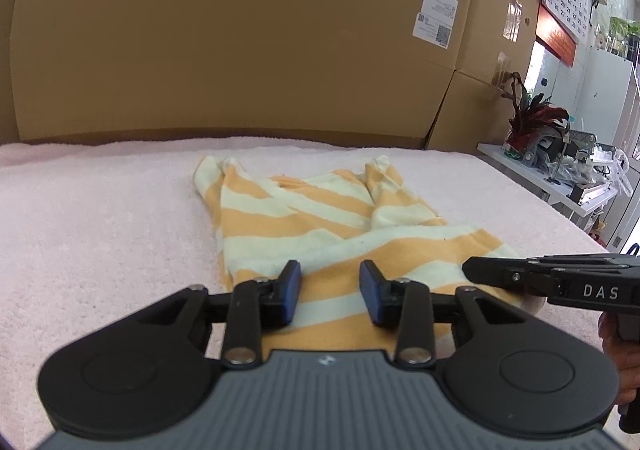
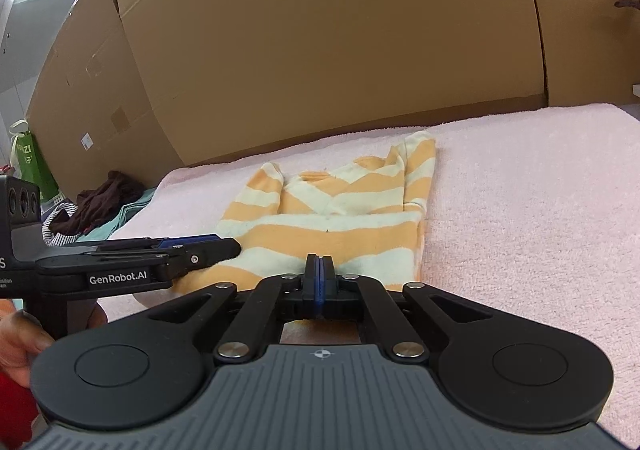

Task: Fold clothes
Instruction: 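Close both grippers on the striped shirt edge side by side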

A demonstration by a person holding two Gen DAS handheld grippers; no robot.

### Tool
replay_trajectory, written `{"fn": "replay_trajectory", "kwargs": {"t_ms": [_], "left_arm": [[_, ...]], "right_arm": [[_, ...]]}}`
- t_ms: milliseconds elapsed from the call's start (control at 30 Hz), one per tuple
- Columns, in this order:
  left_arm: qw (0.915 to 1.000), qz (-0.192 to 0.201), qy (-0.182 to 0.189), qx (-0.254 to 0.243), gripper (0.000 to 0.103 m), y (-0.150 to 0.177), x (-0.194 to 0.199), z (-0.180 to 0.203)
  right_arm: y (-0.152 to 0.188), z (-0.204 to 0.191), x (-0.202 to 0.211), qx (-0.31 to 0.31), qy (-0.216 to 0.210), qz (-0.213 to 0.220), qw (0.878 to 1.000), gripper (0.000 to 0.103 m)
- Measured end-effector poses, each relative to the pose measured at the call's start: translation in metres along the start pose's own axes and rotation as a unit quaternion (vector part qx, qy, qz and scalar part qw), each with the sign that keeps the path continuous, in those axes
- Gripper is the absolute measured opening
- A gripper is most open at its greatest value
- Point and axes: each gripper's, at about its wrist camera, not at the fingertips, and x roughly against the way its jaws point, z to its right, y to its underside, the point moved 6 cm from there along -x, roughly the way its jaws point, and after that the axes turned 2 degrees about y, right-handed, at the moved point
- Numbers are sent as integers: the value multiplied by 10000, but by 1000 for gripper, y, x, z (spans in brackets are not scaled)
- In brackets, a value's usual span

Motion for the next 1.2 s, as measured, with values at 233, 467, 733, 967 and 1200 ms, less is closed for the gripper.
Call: {"fn": "replay_trajectory", "kwargs": {"t_ms": [233, 467, 733, 967, 1200], "left_arm": [[9990, 134, -323, 267, 41, -28, 10, -48], [9989, -266, -299, 260, 52, -43, -37, -86], [9983, -433, 76, 388, 61, -49, -74, -99], [9961, -498, 540, 486, 82, -57, -89, -103], [9939, -565, 845, 431, 86, -65, -107, -103]], "right_arm": [[-34, 26, 13, 10, 257, 299, 9992, 27], [-40, 70, -22, -457, 168, -472, 9977, 38], [-53, 90, -52, -914, -393, -795, 9919, 44], [-67, 93, -85, -857, -907, -855, 9885, 45], [-80, 95, -117, -785, -1235, -806, 9859, 45]]}}
